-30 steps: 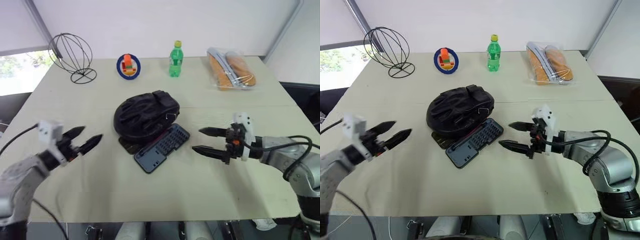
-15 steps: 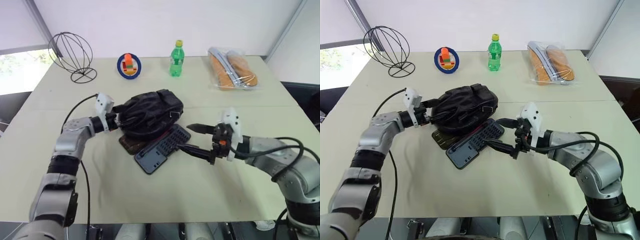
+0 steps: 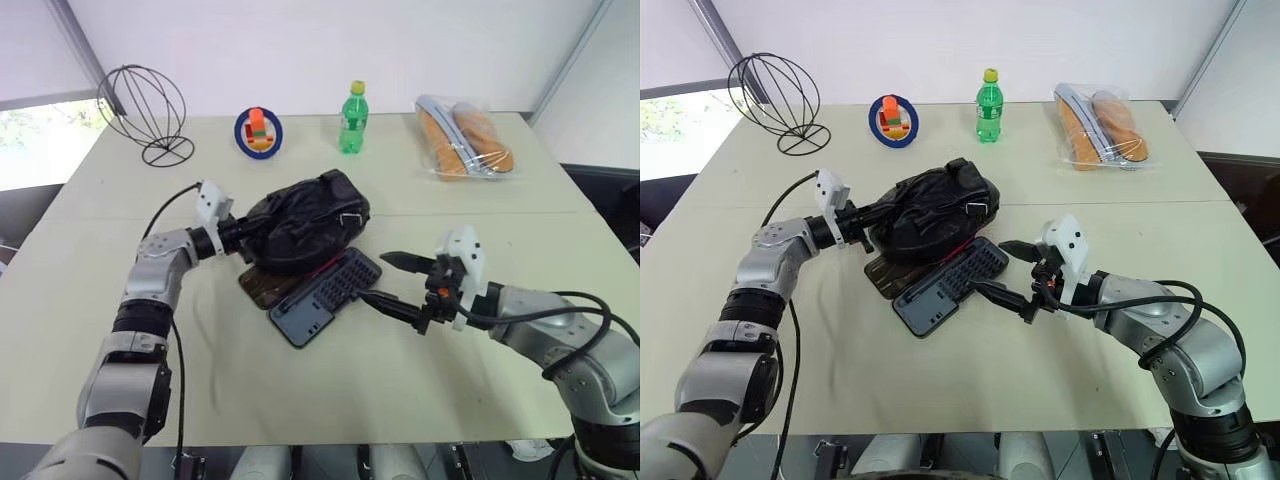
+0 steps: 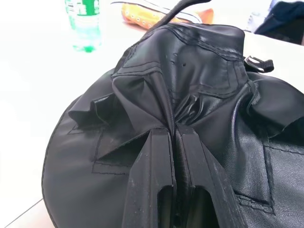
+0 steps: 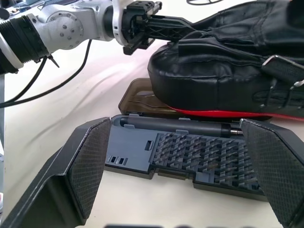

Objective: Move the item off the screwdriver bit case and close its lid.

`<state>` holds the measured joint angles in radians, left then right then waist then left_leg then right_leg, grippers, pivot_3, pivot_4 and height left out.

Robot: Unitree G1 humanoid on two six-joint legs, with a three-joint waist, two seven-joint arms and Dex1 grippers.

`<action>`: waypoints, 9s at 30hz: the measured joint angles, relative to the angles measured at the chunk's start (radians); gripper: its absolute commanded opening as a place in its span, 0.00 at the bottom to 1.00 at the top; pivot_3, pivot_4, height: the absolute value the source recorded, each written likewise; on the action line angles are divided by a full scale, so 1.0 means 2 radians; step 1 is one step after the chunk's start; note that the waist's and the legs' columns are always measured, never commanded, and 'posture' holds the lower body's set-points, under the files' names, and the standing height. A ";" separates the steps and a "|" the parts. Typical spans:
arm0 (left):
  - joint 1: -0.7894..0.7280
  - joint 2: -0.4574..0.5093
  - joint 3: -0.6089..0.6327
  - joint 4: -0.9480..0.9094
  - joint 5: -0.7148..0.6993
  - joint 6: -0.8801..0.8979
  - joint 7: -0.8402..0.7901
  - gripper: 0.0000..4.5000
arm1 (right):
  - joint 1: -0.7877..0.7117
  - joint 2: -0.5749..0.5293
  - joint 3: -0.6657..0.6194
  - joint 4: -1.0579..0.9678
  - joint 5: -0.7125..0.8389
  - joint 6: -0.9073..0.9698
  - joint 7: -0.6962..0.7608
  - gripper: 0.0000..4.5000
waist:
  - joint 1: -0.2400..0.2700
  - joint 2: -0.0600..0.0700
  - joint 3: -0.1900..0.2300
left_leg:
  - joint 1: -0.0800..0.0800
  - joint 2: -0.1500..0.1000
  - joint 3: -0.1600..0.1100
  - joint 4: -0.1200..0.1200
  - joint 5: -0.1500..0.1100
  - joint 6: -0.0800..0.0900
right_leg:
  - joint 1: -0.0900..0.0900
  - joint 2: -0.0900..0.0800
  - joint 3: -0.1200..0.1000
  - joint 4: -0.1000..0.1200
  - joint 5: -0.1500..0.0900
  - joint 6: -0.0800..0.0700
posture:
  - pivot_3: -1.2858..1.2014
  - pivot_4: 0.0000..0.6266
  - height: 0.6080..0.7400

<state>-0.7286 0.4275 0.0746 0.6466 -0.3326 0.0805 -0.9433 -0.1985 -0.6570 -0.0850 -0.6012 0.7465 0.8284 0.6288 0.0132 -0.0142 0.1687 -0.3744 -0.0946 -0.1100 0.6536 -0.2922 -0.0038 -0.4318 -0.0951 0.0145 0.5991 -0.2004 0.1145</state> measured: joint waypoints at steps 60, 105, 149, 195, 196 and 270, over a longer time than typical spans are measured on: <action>0.476 0.197 0.365 -0.343 -0.227 0.262 0.141 0.99 | -0.052 -0.009 0.020 0.127 -0.062 -0.050 0.090 1.00 | -0.011 -0.001 0.000 | 0.000 0.002 0.001 -0.001 0.000 -0.001 | -0.001 0.001 0.001 0.000 0.000 -0.002 | 0.52 0.24 1.00; -0.021 0.076 -0.113 0.091 0.102 -0.034 -0.151 0.00 | -0.060 -0.100 -0.018 -0.038 0.059 0.072 0.028 1.00 | -0.001 0.000 0.000 | -0.006 0.001 0.002 0.006 -0.001 0.001 | -0.005 0.001 0.001 0.003 0.002 0.000 | 0.52 0.24 1.00; -0.217 -0.043 -0.137 0.323 0.296 -0.364 0.081 0.97 | 0.043 -0.149 -0.008 -0.037 -0.056 0.018 0.053 1.00 | 0.011 -0.001 0.001 | -0.008 -0.001 0.002 0.008 -0.001 0.002 | -0.004 0.000 0.001 0.000 0.005 0.003 | 0.52 0.24 1.00; 0.266 0.098 -0.129 -0.441 0.076 0.139 0.020 0.00 | -0.413 0.097 0.221 0.695 -0.386 -0.247 0.166 0.94 | -0.016 0.002 0.000 | -0.005 0.002 0.003 0.006 0.001 -0.001 | -0.005 0.003 0.004 0.002 0.006 0.000 | 0.52 0.24 1.00; 0.267 0.097 -0.128 -0.442 0.076 0.139 0.023 0.00 | -0.422 0.106 0.221 0.716 -0.389 -0.253 0.170 0.88 | -0.016 0.002 0.000 | -0.005 0.002 0.003 0.006 0.001 -0.001 | -0.005 0.003 0.004 0.002 0.006 0.000 | 0.52 0.24 1.00; 0.324 0.040 -0.103 -0.424 0.076 0.119 0.134 0.00 | -0.482 0.156 0.214 0.884 -0.545 -0.520 0.196 0.00 | -0.029 0.010 -0.008 | 0.016 0.004 0.001 -0.004 0.001 -0.002 | 0.012 0.006 0.004 0.001 0.002 -0.004 | 0.52 0.24 1.00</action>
<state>-0.0808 0.5076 -0.1323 -0.2015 -0.1813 0.3177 -0.6755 -1.1624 -0.3445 0.3434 1.1667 -0.3427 -0.2108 1.0203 -0.0447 0.0055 0.1527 -0.3418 -0.0866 -0.1081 0.6457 -0.2899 -0.0084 -0.4086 -0.0824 0.0231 0.6008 -0.1972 0.1069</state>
